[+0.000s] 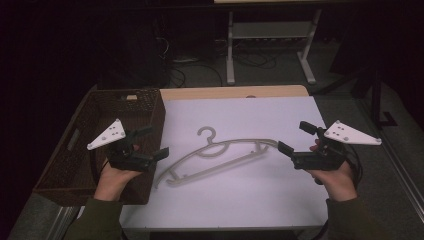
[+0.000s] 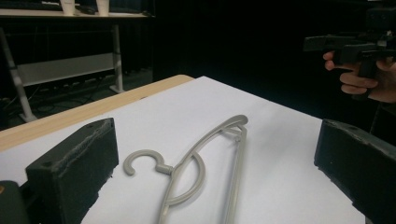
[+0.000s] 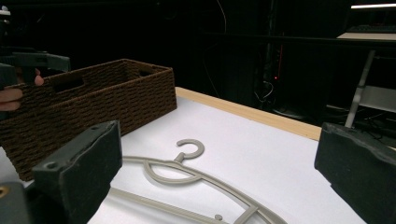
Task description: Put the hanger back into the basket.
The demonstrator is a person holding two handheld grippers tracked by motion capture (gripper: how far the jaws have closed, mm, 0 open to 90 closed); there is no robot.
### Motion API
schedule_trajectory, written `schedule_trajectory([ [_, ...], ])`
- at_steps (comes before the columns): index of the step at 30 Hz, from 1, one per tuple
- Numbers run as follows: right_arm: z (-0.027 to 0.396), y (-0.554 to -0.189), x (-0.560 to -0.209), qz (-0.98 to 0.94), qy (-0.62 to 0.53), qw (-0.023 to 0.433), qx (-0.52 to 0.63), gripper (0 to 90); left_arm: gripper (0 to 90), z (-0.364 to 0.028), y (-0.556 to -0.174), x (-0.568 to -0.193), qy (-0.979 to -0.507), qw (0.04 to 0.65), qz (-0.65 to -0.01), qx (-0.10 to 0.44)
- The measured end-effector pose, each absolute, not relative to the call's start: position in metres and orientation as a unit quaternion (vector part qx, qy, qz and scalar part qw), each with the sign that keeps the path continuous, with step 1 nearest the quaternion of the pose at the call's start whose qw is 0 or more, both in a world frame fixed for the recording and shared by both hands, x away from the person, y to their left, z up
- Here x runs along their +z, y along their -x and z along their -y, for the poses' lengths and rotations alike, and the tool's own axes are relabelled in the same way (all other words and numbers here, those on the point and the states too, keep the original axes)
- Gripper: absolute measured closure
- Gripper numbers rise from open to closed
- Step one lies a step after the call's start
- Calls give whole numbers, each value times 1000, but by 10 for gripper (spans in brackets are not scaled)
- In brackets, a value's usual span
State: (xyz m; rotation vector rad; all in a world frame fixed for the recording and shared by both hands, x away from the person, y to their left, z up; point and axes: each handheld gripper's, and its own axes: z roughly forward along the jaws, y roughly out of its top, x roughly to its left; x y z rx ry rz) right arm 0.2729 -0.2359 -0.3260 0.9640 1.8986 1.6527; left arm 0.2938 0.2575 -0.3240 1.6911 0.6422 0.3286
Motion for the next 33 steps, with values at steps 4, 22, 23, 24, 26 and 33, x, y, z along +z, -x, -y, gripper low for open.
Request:
schedule_trajectory([
  [4, 235, -273, -326, -692, -346, 218, 595, 5, 0, -246, -291, -318, -749, 588, -272, 138],
  [22, 218, -291, -345, -754, -364, 181, 516, 5, 0, -189, -289, -347, -812, 517, -260, 80],
  [23, 216, -292, -347, -760, -363, 178, 509, 5, 0, -187, -289, -350, -815, 512, -258, 79],
  [24, 214, -294, -349, -764, -363, 175, 504, 7, 0, -185, -289, -353, -815, 511, -261, 76],
  [26, 209, -297, -352, -774, -358, 170, 494, 44, 0, -182, -290, -358, -820, 504, -261, 74],
  [33, 195, -315, -362, -793, -368, 156, 460, 153, 0, -176, -292, -377, -821, 503, -261, 60],
])
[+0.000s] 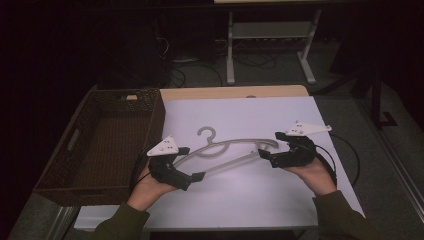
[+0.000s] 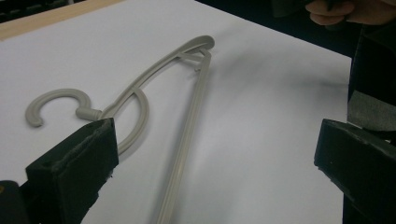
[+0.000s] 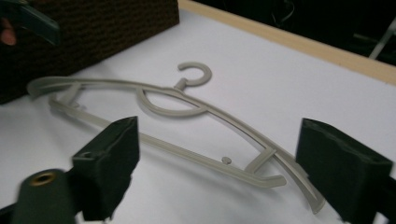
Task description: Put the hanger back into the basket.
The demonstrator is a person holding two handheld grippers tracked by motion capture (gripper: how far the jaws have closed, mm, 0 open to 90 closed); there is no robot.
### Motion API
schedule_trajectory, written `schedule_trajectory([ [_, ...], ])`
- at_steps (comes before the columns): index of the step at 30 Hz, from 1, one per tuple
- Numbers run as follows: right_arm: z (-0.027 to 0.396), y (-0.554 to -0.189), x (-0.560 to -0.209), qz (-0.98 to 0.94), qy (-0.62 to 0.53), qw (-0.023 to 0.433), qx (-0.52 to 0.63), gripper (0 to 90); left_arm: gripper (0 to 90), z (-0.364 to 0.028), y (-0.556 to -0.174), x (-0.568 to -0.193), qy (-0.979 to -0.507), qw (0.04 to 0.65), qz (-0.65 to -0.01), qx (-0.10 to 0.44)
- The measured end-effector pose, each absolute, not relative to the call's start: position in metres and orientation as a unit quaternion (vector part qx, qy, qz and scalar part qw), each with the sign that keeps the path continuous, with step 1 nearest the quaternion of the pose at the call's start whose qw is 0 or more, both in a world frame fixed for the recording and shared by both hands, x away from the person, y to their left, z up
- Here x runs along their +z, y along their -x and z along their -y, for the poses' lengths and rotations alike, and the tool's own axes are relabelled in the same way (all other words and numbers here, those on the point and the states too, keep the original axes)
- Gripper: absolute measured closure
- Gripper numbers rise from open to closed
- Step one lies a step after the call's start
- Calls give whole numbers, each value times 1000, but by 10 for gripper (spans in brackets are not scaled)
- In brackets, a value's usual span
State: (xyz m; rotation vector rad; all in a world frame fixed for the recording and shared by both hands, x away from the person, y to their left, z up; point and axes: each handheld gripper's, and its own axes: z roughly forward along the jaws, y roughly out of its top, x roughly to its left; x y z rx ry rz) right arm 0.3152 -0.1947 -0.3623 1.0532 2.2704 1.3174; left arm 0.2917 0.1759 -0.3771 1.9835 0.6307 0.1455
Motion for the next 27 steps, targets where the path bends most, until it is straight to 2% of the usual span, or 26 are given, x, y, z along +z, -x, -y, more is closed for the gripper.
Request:
schedule_trajectory([
  [3, 188, -327, -369, -799, -375, 148, 446, 208, 0, -175, -291, -385, -821, 504, -261, 56],
  [6, 181, -339, -376, -805, -386, 140, 428, 307, 0, -174, -291, -391, -823, 503, -260, 49],
  [10, 170, -356, -382, -815, -396, 133, 401, 540, 0, -173, -291, -396, -827, 499, -256, 48],
  [11, 170, -356, -382, -815, -396, 133, 401, 540, 0, -172, -291, -396, -827, 498, -255, 46],
  [12, 166, -364, -385, -821, -395, 129, 392, 664, 0, -171, -291, -397, -827, 500, -254, 47],
  [15, 158, -376, -391, -828, -401, 117, 375, 781, 0, -171, -291, -398, -828, 500, -249, 46],
  [20, 148, -393, -404, -840, -409, 105, 340, 893, 0, -170, -292, -398, -826, 504, -249, 44],
  [27, 143, -402, -422, -853, -420, 101, 292, 896, 0, -174, -292, -398, -824, 504, -254, 44],
])
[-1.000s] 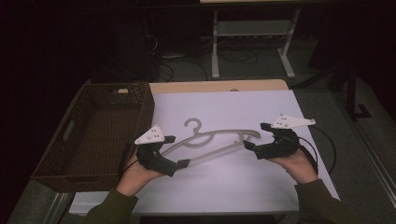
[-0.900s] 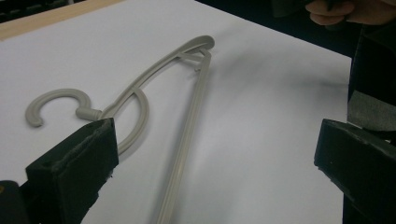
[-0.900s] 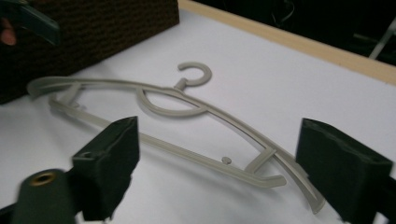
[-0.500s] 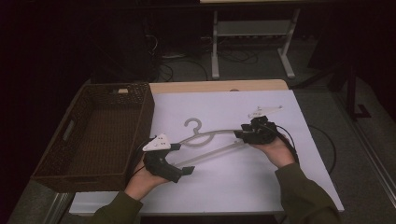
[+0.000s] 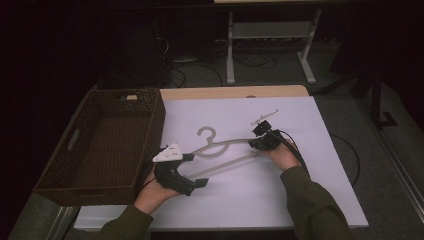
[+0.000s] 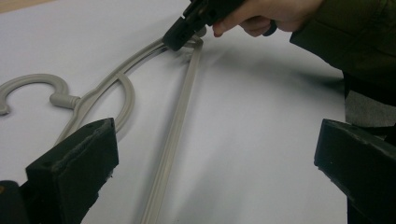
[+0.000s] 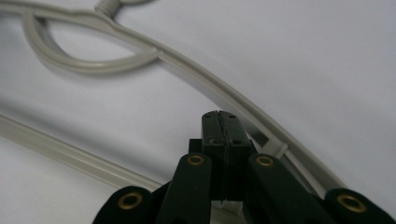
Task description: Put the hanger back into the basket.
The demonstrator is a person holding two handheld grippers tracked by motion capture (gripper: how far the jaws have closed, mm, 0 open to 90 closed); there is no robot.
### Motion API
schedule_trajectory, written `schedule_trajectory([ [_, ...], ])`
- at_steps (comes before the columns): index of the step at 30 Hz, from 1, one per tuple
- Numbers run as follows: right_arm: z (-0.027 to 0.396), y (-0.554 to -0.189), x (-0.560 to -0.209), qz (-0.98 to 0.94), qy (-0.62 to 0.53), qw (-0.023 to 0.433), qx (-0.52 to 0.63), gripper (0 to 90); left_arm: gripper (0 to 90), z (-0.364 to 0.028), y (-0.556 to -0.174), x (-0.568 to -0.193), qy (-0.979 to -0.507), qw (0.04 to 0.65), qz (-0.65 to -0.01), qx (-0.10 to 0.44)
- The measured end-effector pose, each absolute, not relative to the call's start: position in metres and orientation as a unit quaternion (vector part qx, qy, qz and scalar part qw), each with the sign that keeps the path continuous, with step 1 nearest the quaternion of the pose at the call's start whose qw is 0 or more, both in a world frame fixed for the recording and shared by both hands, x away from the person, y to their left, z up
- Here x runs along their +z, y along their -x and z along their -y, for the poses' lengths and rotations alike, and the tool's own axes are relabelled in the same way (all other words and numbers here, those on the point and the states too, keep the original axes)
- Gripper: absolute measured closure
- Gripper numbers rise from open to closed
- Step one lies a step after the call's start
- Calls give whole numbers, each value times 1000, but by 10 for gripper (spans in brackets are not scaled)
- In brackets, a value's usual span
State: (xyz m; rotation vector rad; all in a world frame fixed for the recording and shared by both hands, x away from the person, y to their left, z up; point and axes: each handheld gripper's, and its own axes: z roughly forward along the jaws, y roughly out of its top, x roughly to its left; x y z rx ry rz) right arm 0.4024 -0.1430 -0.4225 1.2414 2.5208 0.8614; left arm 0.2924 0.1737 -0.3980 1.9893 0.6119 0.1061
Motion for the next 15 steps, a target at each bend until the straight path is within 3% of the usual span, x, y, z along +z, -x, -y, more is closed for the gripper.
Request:
schedule_trajectory([
  [15, 144, -401, -427, -871, -414, 106, 242, 898, 0, -175, -294, -398, -821, 508, -259, 41],
])
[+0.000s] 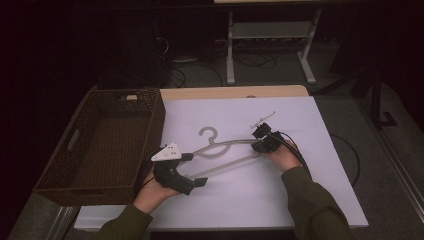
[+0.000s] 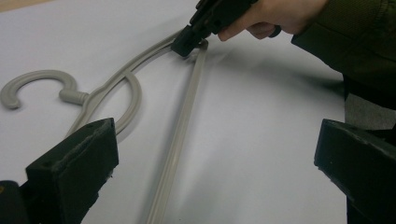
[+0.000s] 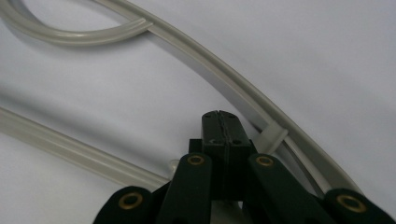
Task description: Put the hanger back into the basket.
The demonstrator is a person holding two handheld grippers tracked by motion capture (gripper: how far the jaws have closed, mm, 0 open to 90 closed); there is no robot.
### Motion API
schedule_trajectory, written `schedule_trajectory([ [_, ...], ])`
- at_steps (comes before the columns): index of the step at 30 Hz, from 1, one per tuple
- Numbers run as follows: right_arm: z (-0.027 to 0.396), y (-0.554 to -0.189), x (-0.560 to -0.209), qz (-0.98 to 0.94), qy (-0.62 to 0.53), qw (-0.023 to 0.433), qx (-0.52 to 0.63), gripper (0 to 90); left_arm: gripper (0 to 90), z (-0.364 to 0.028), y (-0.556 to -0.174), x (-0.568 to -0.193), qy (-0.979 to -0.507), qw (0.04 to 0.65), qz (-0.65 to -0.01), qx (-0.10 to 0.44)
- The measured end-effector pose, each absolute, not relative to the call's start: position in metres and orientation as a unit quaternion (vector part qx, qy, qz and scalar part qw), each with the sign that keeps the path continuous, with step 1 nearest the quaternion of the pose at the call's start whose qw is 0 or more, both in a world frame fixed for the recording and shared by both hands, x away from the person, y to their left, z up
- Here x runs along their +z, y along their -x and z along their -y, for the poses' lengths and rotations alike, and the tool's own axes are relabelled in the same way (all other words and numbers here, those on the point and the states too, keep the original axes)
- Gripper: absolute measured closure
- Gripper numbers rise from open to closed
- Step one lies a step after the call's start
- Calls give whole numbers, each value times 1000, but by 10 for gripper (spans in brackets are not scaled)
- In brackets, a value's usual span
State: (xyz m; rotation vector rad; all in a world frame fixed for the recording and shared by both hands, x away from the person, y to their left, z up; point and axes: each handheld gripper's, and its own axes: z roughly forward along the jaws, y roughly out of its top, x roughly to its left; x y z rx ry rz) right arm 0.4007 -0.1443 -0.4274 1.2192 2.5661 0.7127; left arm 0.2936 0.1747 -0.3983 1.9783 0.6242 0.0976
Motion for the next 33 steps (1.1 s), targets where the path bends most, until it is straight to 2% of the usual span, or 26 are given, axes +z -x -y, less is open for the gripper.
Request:
schedule_trajectory([
  [9, 167, -400, -428, -859, -445, 117, 226, 898, 0, -175, -294, -399, -820, 508, -260, 39],
  [21, 228, -400, -429, -823, -506, 131, 224, 898, 0, -175, -294, -399, -822, 506, -258, 37],
  [28, 205, -388, -414, -839, -460, 123, 265, 897, 0, -175, -294, -399, -823, 505, -258, 37],
  [33, 170, -376, -414, -870, -397, 83, 280, 897, 0, -175, -294, -399, -823, 505, -259, 36],
])
